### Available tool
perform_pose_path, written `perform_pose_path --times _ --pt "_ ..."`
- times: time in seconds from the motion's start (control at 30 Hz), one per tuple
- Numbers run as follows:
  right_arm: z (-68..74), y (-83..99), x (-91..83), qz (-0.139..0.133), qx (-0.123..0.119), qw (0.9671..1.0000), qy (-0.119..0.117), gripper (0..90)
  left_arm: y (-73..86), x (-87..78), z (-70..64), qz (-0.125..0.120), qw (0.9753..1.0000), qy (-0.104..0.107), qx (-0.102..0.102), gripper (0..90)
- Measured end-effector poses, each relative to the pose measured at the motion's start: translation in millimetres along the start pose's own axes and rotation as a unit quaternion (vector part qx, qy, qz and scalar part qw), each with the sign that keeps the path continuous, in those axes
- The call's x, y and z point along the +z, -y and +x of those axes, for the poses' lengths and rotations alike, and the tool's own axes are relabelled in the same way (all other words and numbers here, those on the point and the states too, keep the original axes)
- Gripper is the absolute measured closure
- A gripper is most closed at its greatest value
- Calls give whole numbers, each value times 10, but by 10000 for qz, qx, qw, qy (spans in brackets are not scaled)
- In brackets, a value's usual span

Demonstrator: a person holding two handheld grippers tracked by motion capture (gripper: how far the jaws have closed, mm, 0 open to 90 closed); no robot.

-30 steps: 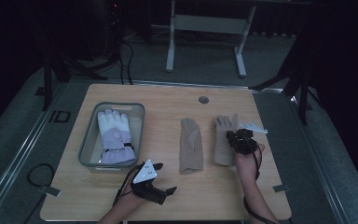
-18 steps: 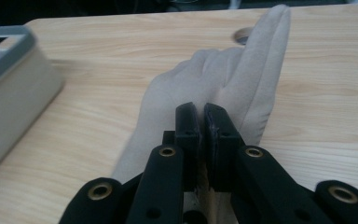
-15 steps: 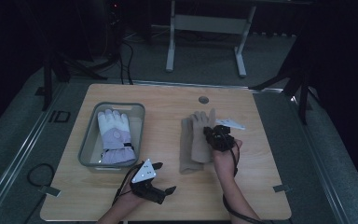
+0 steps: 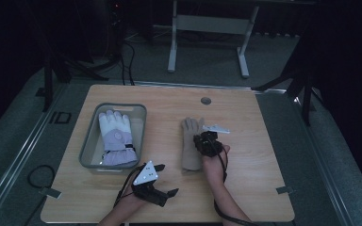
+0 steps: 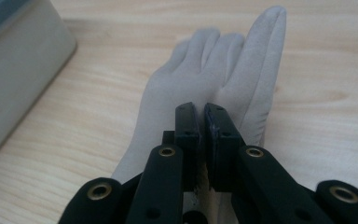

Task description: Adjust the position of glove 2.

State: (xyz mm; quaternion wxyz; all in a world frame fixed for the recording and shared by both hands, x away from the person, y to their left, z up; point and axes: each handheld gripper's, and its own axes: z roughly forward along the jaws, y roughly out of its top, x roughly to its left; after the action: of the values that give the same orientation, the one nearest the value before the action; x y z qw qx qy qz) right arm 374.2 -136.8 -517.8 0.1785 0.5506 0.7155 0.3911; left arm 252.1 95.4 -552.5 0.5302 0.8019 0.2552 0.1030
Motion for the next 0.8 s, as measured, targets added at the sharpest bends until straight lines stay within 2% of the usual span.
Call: perform_pose_path --times 0.2,0.33,0.37,0.43,0.47,0.5,0.53,0.57,0.67,0.7,0.73,0.77,0.8 --pt "-22 138 107 289 -94 9995 -25 833 1 3 1 14 10000 9 4 16" --pt "-33 166 130 301 -107 9995 -63 812 1 5 1 18 10000 12 5 16" --pt "-48 150 125 305 -68 9994 -138 764 1 5 1 17 10000 10 7 16" --pt "-51 141 117 291 -71 9994 -156 740 1 4 3 18 10000 6 0 16" --pt "-51 112 91 292 -180 9992 -222 665 2 4 7 19 10000 9 -24 16" --pt "-51 112 91 292 -180 9992 -222 665 2 4 7 19 10000 9 -24 16" --pt "-52 87 52 210 -289 9991 -232 574 4 5 11 -1 10000 -12 -18 16" --pt "-52 87 52 210 -289 9991 -232 574 4 5 11 -1 10000 -12 -18 16" --pt "-90 45 -25 66 -526 9976 -447 404 -5 -10 16 -91 9999 -62 -9 16" --pt "-90 45 -25 66 -526 9976 -447 404 -5 -10 16 -91 9999 -62 -9 16" --pt "-111 36 -33 88 -565 9970 -521 345 -8 -16 17 -133 9999 -105 7 16" --pt "-157 27 -52 116 -627 9941 -873 263 -15 -23 20 -153 9997 -164 36 16" --pt "-172 27 -65 167 -648 9933 -939 250 -20 -26 19 -169 9996 -207 52 16"
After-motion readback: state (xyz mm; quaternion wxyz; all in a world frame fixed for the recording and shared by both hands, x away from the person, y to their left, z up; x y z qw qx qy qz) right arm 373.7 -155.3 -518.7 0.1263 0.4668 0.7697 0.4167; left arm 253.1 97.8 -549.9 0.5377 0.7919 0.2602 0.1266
